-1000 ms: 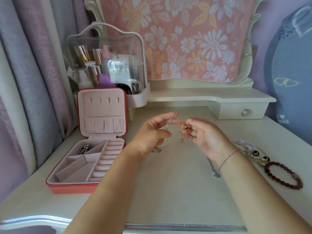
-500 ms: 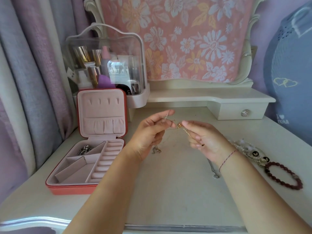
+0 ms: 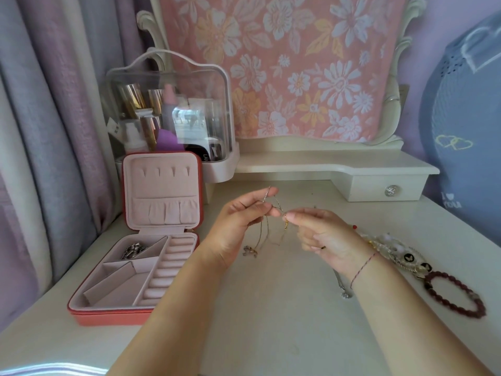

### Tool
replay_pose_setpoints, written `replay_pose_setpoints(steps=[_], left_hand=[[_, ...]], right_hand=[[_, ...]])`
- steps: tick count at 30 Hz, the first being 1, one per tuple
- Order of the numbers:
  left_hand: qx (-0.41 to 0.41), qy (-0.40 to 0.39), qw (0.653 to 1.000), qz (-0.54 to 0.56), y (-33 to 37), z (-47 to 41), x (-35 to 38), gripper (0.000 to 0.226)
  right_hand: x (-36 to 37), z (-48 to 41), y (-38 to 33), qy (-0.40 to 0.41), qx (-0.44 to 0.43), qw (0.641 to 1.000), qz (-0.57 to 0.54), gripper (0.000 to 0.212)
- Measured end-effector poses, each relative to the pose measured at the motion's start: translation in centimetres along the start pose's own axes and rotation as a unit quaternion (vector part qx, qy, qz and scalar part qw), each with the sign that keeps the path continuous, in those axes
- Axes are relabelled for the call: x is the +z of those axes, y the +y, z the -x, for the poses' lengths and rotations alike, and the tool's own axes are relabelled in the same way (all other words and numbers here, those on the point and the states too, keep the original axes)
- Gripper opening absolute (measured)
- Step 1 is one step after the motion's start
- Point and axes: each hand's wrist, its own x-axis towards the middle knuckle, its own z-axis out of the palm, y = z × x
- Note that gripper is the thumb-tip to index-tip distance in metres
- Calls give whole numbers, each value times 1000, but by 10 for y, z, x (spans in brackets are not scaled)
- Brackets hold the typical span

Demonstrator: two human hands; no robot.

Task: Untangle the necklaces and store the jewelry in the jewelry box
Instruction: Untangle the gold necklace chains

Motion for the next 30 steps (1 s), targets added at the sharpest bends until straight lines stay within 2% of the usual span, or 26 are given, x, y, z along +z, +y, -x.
replay_pose_setpoints(steps=[6, 12, 18, 22, 30], left_hand=[[6, -25, 999, 46, 0, 0, -1, 29], [-2, -33, 998, 54, 1, 1, 0, 31], [-14, -60, 996, 68, 0, 1, -1, 38], [-11, -66, 995, 70, 0, 0, -2, 37], [-6, -70, 994, 87, -1, 0, -2, 38]], right_hand=[[0, -2, -1, 14, 2, 998, -66, 11], [-2, -1, -3, -20, 31, 981, -189, 9], [-2, -1, -6, -18, 41, 974, -223, 8], [-1, 0, -5, -9, 31, 984, -176, 10], [5, 4, 2, -47, -12, 998, 46, 15]])
